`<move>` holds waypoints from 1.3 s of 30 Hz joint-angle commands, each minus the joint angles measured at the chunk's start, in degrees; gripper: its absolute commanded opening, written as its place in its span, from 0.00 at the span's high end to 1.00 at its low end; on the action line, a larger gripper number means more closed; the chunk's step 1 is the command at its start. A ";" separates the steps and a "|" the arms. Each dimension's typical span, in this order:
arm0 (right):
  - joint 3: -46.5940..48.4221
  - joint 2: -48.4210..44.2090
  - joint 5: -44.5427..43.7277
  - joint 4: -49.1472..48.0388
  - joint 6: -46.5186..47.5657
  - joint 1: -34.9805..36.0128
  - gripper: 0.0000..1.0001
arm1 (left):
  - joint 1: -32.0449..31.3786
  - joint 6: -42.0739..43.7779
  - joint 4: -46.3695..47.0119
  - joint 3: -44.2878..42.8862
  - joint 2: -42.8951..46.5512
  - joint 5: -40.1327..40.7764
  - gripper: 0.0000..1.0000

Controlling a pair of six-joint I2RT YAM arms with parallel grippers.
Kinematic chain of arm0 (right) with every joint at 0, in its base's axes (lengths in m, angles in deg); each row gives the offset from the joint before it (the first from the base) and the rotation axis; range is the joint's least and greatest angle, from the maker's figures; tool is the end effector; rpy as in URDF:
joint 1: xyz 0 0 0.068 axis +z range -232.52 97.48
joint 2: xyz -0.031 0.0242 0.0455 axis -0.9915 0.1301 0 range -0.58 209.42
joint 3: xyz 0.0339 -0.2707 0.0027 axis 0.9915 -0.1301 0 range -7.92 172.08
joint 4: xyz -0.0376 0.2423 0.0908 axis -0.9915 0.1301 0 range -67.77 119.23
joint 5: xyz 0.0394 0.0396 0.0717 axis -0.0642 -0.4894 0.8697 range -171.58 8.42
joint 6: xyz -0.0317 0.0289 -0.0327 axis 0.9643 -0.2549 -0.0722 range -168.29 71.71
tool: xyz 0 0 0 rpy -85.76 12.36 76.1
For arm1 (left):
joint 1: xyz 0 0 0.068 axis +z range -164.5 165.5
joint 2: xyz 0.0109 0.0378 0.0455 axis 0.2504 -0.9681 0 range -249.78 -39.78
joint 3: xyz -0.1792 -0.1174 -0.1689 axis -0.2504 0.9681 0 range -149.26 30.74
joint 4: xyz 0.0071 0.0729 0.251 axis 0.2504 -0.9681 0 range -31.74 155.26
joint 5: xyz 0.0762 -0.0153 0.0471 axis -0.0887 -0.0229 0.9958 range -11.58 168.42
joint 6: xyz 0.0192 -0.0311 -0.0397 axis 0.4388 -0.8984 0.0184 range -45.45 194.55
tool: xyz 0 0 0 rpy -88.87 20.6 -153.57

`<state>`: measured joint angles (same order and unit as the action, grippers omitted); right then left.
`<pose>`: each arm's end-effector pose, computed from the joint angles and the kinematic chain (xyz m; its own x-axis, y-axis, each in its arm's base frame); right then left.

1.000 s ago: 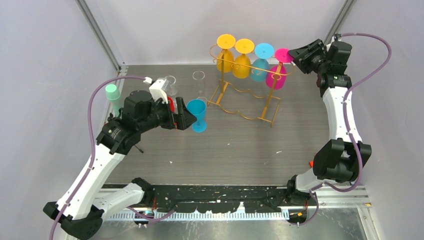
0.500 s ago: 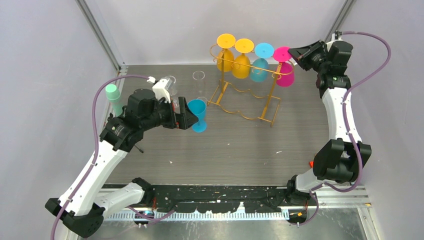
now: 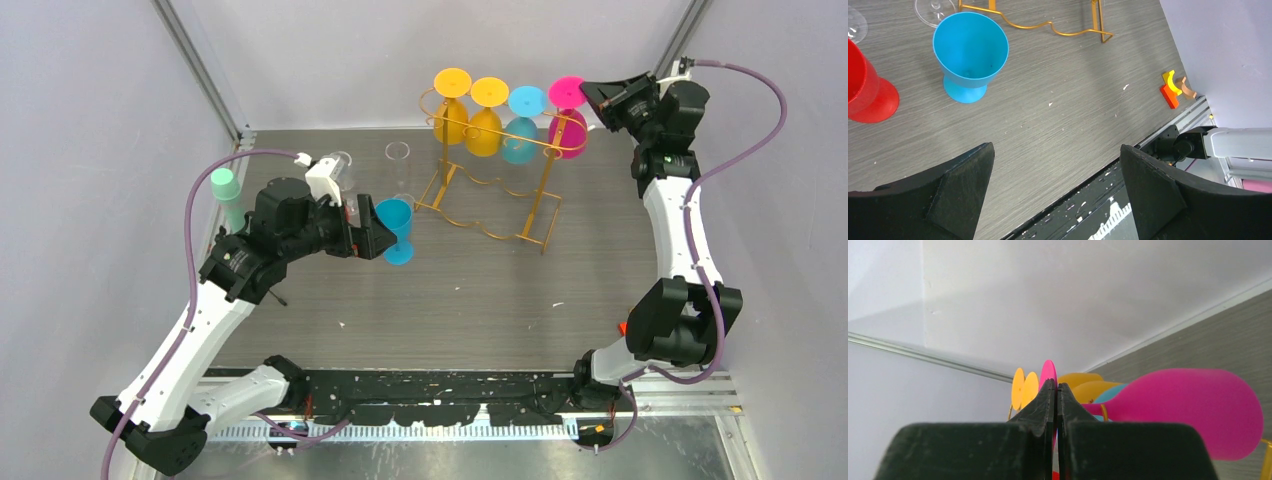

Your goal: Take the wine glass off the wine glass rack

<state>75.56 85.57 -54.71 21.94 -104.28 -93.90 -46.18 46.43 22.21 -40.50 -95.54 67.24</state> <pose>0.3516 -0.0544 0.4209 -0.2440 0.8032 -0.5434 -0.1156 0.5323 0.8386 0.1564 -0.1047 0.4045 -0.6592 -0.1365 -0.7395 0.3978 0.7712 -0.4970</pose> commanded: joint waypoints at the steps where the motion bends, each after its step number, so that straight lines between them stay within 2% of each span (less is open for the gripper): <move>1: -0.74 0.51 -1.80 -11.71 -5.93 -0.17 1.00 | 0.26 1.57 4.14 -2.54 0.78 0.21 0.00; 10: 1.50 4.31 -3.73 -15.25 -5.51 -0.23 1.00 | 0.30 3.25 11.55 -0.70 0.49 0.76 0.00; 15: 1.01 5.80 -4.13 -19.93 -6.46 -0.25 1.00 | 0.30 3.36 12.22 -0.85 -0.35 1.31 0.00; 19: 1.00 4.04 -4.15 -20.70 -5.23 -0.24 1.00 | 0.28 4.45 16.26 1.21 -0.35 -6.96 0.00; 23: 1.30 0.98 -5.70 -17.13 -1.71 -0.27 1.00 | 0.30 3.18 23.01 4.43 0.92 -11.94 0.00; 30: 3.43 -5.73 -6.62 -11.02 2.15 -0.31 1.00 | 0.30 0.58 24.20 4.32 1.90 -11.52 0.00; 36: 5.54 -16.47 -7.78 -2.20 6.50 -0.31 1.00 | 0.30 -2.18 25.60 3.99 1.16 -13.64 0.00; 39: 6.40 -21.34 -5.43 -0.21 4.82 -0.31 1.00 | 0.29 -4.43 27.15 4.20 0.80 -14.53 0.00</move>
<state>77.92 71.51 -61.44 19.71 -100.67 -94.01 -46.07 45.40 43.63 -35.65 -94.82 55.55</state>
